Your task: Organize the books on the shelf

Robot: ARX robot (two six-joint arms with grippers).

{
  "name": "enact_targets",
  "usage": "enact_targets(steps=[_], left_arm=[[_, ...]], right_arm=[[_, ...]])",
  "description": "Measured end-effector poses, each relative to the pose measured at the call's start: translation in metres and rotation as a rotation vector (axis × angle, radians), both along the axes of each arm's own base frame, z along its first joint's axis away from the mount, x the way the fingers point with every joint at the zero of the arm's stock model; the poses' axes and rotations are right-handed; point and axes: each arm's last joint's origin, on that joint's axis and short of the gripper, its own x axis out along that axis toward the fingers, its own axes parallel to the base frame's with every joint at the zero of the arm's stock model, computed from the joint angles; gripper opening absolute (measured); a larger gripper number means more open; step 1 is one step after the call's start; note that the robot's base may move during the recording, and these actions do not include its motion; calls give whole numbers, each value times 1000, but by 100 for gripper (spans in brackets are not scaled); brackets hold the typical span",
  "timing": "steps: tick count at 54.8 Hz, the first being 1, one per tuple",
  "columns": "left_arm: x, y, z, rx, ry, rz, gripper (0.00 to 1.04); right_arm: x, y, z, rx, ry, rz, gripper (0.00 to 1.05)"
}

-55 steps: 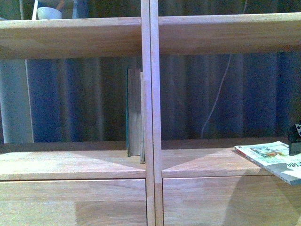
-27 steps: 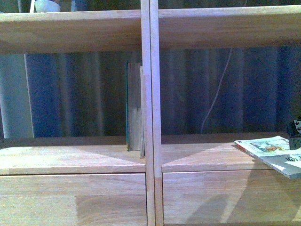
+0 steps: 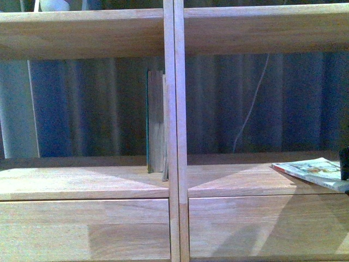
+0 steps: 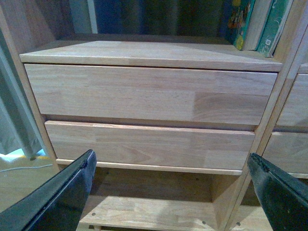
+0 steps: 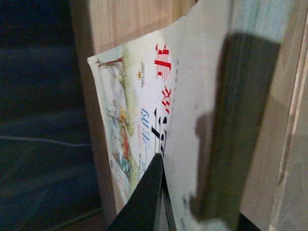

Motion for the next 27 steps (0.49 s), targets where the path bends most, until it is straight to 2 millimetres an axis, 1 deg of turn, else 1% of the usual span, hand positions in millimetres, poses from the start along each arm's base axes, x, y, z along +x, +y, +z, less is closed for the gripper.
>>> enact_targets(steps=[2, 3, 16, 23, 27], left_arm=[[0, 0, 0, 0, 0, 0, 97], [0, 0, 0, 0, 0, 0, 97], [0, 0, 0, 0, 0, 0, 97], [0, 0, 0, 0, 0, 0, 97], [0, 0, 0, 0, 0, 0, 97]], right_arm=[[-5, 1, 3, 0, -7, 3, 9], [-7, 1, 5, -2, -7, 4, 8], [-42, -2, 15, -64, -13, 20, 7], [-65, -7, 28, -128, -53, 35, 7], [-80, -10, 39, -181, -91, 50, 7]])
